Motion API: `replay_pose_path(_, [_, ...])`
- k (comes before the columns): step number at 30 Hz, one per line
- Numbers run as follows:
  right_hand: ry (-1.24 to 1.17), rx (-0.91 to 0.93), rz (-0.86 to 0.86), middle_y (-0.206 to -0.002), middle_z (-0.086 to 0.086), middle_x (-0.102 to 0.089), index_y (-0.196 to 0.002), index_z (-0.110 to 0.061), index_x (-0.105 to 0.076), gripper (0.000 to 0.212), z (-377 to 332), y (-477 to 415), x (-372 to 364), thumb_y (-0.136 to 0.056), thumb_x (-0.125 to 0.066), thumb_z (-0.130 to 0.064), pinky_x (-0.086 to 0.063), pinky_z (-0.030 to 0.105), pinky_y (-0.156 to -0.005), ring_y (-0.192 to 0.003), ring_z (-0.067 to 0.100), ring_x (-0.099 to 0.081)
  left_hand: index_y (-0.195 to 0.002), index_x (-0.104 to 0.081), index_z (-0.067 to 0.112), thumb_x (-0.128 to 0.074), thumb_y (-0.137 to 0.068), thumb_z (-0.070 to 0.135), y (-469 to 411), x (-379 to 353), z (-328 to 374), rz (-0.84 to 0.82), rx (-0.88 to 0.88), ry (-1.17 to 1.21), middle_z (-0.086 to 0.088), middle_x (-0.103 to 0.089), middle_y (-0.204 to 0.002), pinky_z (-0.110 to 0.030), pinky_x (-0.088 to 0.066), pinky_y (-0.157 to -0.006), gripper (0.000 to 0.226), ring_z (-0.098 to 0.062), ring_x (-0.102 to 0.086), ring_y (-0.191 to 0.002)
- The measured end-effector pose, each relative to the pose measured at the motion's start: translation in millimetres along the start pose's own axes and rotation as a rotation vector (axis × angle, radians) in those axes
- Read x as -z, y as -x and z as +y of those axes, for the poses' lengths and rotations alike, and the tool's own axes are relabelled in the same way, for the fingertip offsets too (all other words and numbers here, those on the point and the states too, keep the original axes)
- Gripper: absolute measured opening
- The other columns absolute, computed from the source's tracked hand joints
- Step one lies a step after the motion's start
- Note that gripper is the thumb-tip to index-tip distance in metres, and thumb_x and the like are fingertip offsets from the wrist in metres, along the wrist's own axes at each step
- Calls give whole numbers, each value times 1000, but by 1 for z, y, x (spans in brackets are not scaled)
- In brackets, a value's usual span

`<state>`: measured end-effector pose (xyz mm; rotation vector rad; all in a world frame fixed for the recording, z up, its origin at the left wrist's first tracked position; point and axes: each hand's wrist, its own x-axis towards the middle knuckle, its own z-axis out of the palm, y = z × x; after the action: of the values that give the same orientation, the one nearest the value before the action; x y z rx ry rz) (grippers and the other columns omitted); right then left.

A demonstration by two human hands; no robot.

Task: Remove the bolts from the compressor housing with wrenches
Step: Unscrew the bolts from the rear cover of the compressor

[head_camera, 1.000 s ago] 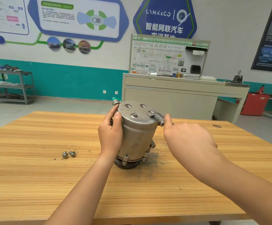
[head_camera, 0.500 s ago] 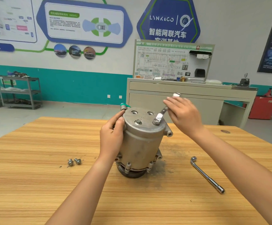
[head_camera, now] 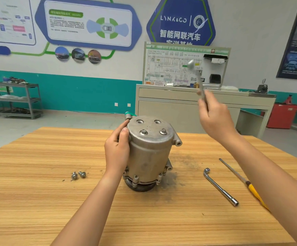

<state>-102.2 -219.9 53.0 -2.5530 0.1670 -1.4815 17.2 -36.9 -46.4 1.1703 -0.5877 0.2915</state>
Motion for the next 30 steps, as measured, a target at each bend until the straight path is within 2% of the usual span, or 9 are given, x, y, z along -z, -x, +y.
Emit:
replay_pose_path(3, [439, 164, -287, -49, -9, -35, -138, -17, -38, 43, -21, 44, 20, -96, -38, -19, -27, 25, -40, -41, 15, -38, -108, -62, 35, -44, -87, 27, 5, 0, 2, 28, -4, 14, 22, -63, -105, -2, -41, -74, 29, 15, -57, -98])
replay_pose_path(6, [685, 103, -484, -56, -9, -35, -145, -29, -17, 52, -34, 69, 29, -95, -31, -24, -20, 27, -40, -56, 19, -42, -112, -61, 33, -46, -95, 16, 6, -1, 2, 39, -11, 10, 23, -62, -105, -3, -41, -76, 28, 16, -56, -99])
replay_pose_path(12, [774, 35, -547, -57, -7, -29, -145, -26, -15, 54, -47, 67, 35, -95, -31, -17, -15, 27, -40, -48, 14, -26, -116, -60, 31, -44, -97, 14, 6, -3, 2, 38, 5, -1, 22, -62, -106, -3, -42, -77, 30, 17, -55, -99])
replay_pose_path(16, [866, 114, -582, -56, -4, -30, -134, -15, -31, 47, -61, 58, 32, -88, -35, -6, -16, 28, -39, -47, 17, -28, -119, -62, 24, -44, -97, 12, 7, -4, 1, 67, 9, 4, 17, -64, -108, -3, -42, -78, 31, 17, -55, -99])
replay_pose_path(20, [920, 161, -615, -82, 0, -60, -135, -2, -31, 52, -75, 58, 33, -83, -39, 1, -27, 25, -42, -69, 23, -57, -121, -62, 23, -45, -96, 14, 8, -8, 2, 58, 14, -12, 15, -64, -110, -4, -42, -81, 31, 17, -53, -102])
replay_pose_path(22, [944, 170, -570, -73, 1, -56, -141, 0, -23, 59, -75, 69, 32, -85, -41, -1, -30, 26, -41, -57, 23, -55, -121, -62, 22, -45, -96, 14, 8, -8, 2, 57, 12, -18, 14, -64, -110, -5, -42, -82, 31, 16, -53, -102])
replay_pose_path(25, [968, 206, -310, -48, 0, -45, -114, -7, -63, 41, -58, 78, 33, -76, -66, -20, -14, 17, -41, -29, 19, -35, -122, -62, 18, -43, -97, 12, 6, -5, 0, 73, 5, -17, 14, -64, -109, -5, -43, -80, 32, 16, -55, -100])
replay_pose_path(27, [825, 338, -8, -44, 0, -49, -91, -14, -74, 19, -28, 76, 26, -79, -64, -26, -21, 18, -41, -31, 20, -44, -120, -62, 20, -42, -97, 11, 5, -3, 0, 73, 11, -8, 14, -64, -107, -7, -45, -82, 32, 14, -55, -101])
replay_pose_path(30, [557, 439, 96, -64, 6, -64, -101, -8, -71, 25, 17, 61, 4, -89, -52, -19, -43, 30, -59, -54, 22, -61, -117, -61, 25, -45, -96, 12, 5, -3, 2, 44, 10, -7, 18, -63, -105, -6, -45, -81, 29, 16, -56, -99])
